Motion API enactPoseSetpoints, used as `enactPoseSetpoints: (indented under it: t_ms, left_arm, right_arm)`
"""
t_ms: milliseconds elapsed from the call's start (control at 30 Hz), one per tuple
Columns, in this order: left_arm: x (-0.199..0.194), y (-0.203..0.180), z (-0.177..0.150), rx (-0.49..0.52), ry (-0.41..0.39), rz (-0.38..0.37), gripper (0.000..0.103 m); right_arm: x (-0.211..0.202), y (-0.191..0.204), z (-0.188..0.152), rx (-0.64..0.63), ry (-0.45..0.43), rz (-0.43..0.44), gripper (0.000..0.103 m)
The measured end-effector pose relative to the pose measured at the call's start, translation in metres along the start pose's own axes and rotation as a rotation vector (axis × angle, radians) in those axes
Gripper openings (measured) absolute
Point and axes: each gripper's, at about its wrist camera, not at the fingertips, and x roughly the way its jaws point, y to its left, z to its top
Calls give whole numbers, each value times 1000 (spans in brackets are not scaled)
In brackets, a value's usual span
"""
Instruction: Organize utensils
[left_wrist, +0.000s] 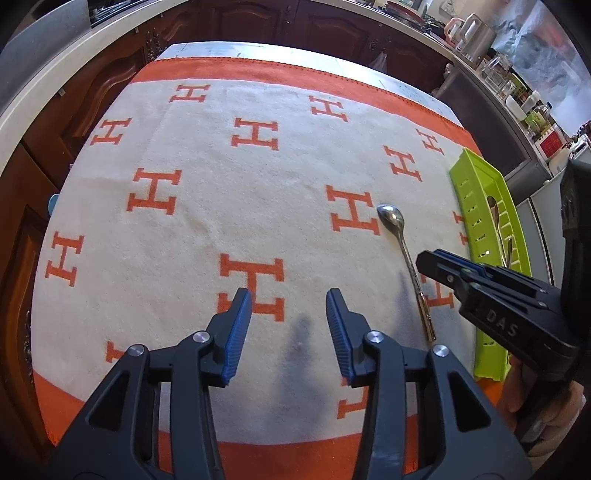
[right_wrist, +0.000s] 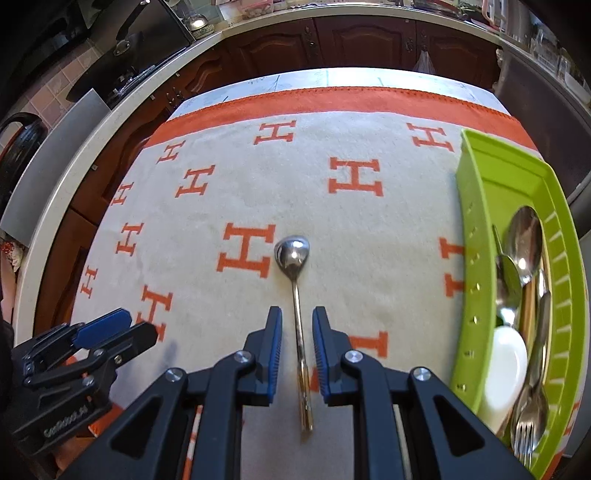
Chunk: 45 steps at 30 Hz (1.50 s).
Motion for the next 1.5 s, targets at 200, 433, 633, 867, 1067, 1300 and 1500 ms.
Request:
enactPoseSetpoints:
  t_ms: [200, 433, 633, 867, 1067, 1300, 1500]
  left_arm:
    - [7, 6, 3, -19, 12, -4, 39]
    - [14, 10, 4, -32, 26, -15, 39]
    - [14, 10, 5, -32, 25, -16, 39]
    - [8, 8, 3, -26, 15, -16, 39]
    - [1, -3, -1, 3, 9, -19, 39]
    - [-7, -24, -6, 55, 4, -24, 39]
    - [-14, -44, -11, 98, -6, -25, 39]
  right_arm:
    - [19, 6, 9, -30, 6, -27, 17]
    - [27, 20, 17, -113, -42, -82, 17]
    - [27, 21, 14, -143, -91, -124, 5]
    - [15, 0, 0, -51, -97, -16, 4]
    - [-7, -14, -17, 1, -119, 74, 4]
    - [-44, -30, -35, 56, -180, 151, 4]
    - [-67, -35, -48, 49, -232, 192, 3]
